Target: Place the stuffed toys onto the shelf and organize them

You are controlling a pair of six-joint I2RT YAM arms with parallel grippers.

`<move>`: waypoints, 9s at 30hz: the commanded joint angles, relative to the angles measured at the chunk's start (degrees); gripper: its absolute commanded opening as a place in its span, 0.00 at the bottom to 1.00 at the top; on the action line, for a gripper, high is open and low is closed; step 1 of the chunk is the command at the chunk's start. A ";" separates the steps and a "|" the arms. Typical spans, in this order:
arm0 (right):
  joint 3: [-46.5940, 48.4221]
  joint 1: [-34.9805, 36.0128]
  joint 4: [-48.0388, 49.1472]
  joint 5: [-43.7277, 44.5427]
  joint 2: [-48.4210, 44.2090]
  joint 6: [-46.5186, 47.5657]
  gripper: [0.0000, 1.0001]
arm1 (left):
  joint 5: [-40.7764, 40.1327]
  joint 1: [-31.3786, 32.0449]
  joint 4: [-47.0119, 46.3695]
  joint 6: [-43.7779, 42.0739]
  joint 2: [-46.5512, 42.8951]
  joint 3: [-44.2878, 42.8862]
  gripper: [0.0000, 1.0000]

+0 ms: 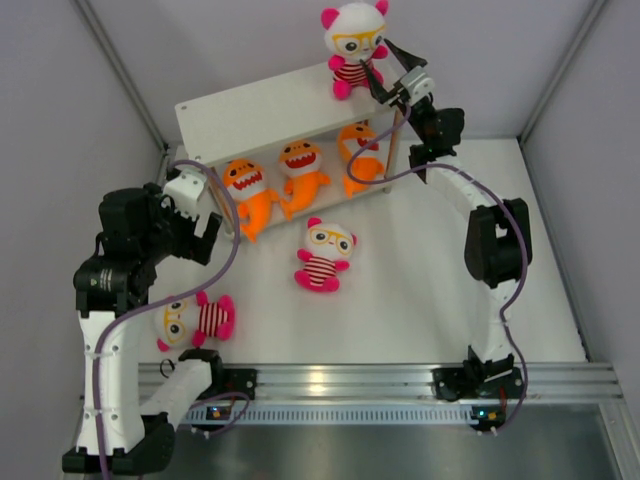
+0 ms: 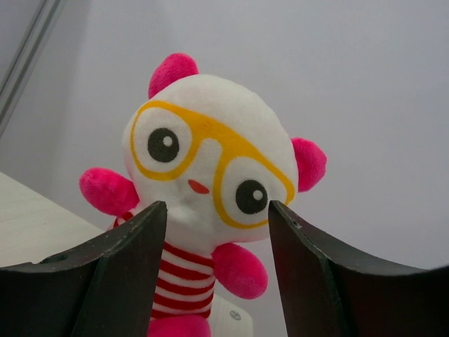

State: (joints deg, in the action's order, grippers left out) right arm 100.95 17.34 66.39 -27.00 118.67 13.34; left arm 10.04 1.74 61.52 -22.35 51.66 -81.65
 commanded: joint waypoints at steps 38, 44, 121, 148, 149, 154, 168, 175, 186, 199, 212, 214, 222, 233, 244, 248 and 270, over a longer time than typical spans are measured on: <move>-34.15 18.66 -55.27 48.16 -55.91 -24.47 0.69 | -0.73 0.11 -1.31 0.64 -3.23 0.96 0.99; -33.79 27.12 -80.68 57.60 -53.21 -36.16 0.71 | -1.69 0.28 -1.31 0.64 -4.28 1.23 0.99; 25.45 25.55 -6.09 17.16 5.52 19.78 0.00 | -12.94 -2.88 -1.40 -4.37 -9.21 12.91 0.98; 13.05 21.50 -13.74 16.98 0.25 17.86 0.00 | -12.77 -2.88 -1.31 -4.72 -9.47 12.92 0.99; 12.70 21.50 -13.57 16.98 -0.02 17.77 0.00 | -12.85 -2.88 -1.40 -4.72 -9.47 13.00 0.99; 10.94 21.50 -13.57 16.02 -1.51 17.33 0.00 | -12.68 -2.79 -1.31 -4.72 -9.47 13.09 0.98; 11.55 20.89 -15.15 16.90 -0.46 14.52 0.09 | -12.77 -2.88 -1.40 -4.99 -9.56 13.00 0.99; 13.92 20.71 -17.17 16.90 1.38 15.48 0.14 | -12.59 -2.79 -1.31 -5.07 -9.56 13.18 0.98; 15.68 20.36 -17.17 16.90 2.27 14.61 0.25 | -12.77 -2.88 -1.40 -5.25 -9.65 13.27 0.99; 16.12 20.36 -16.82 16.90 2.27 14.87 0.40 | -12.50 -2.79 -1.40 -5.25 -9.82 13.62 0.99; 15.60 20.36 -16.64 16.55 1.39 15.48 0.52 | -12.50 -2.70 -1.31 -5.34 -10.00 14.06 0.99; 15.42 20.45 -16.64 16.46 1.30 15.48 0.57 | -12.51 -2.70 -1.40 -5.42 -10.17 13.97 0.99; 14.72 20.45 -15.94 16.37 0.42 15.66 0.63 | -12.50 -2.70 -1.31 -5.51 -10.17 13.97 0.99; 13.05 20.36 -14.54 16.28 -0.81 16.10 0.73 | -12.42 -2.62 -1.31 -5.51 -10.26 13.97 0.99; 9.98 20.71 -12.51 15.23 -3.35 16.36 0.82 | -13.29 -2.62 -1.31 -6.04 -10.26 14.32 0.99; 9.97 21.06 -12.86 14.35 -3.89 16.36 0.84 | -12.69 -2.70 -0.70 -6.39 -10.35 14.24 0.99; -9.33 26.51 -12.25 13.29 -19.86 20.22 0.88 | -12.15 -4.11 21.26 -15.43 -13.78 14.67 0.97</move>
State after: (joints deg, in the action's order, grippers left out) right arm 95.61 40.73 51.13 -12.49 106.48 31.05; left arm -2.63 -1.48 70.98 -33.36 39.24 -66.96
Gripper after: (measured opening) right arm 0.877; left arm 0.980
